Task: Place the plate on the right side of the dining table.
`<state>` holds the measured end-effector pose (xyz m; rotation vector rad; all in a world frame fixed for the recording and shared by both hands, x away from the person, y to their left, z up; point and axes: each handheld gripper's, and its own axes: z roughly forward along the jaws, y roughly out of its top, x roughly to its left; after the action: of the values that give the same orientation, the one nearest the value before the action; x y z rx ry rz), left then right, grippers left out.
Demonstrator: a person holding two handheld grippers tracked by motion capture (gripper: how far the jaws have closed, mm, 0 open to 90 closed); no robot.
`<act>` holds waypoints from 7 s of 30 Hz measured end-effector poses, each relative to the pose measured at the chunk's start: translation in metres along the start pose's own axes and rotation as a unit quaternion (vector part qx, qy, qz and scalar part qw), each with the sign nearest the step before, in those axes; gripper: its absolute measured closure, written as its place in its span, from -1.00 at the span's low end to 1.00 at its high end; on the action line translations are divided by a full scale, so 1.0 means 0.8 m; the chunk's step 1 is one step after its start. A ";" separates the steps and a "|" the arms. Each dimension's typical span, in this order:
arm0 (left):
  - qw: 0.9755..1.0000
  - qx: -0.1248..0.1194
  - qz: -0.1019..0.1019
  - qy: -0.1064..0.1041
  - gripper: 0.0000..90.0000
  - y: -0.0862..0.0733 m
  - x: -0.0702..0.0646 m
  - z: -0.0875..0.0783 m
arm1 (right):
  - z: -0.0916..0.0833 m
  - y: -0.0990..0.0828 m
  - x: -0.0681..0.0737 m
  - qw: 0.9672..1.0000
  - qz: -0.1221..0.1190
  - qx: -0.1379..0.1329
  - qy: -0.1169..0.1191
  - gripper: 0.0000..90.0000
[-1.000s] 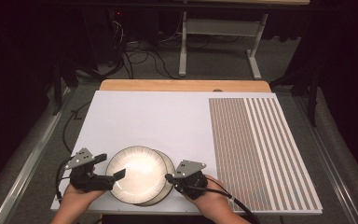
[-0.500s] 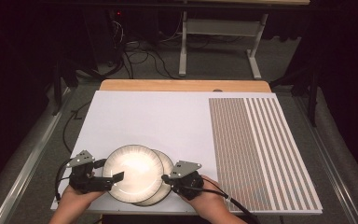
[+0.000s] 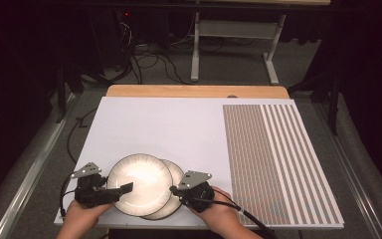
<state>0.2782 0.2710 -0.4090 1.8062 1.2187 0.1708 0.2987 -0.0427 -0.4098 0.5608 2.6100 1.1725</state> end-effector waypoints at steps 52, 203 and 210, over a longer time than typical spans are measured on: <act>0.992 -0.024 -0.099 -0.072 0.70 0.001 0.020 -0.016 | -0.048 -0.006 -0.023 0.997 0.038 -0.049 -0.040 1.00; 0.977 -0.158 0.145 0.010 0.79 0.054 -0.078 -0.020 | -0.066 0.028 -0.076 0.983 0.124 -0.135 -0.014 0.95; 0.977 -0.151 0.153 -0.001 0.79 0.074 -0.102 -0.003 | -0.102 0.016 -0.091 0.980 0.122 -0.150 -0.039 0.94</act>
<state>0.2753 0.2026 -0.3352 1.7104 0.8532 0.5013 0.3389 -0.1203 -0.3432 0.8598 2.2853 1.5473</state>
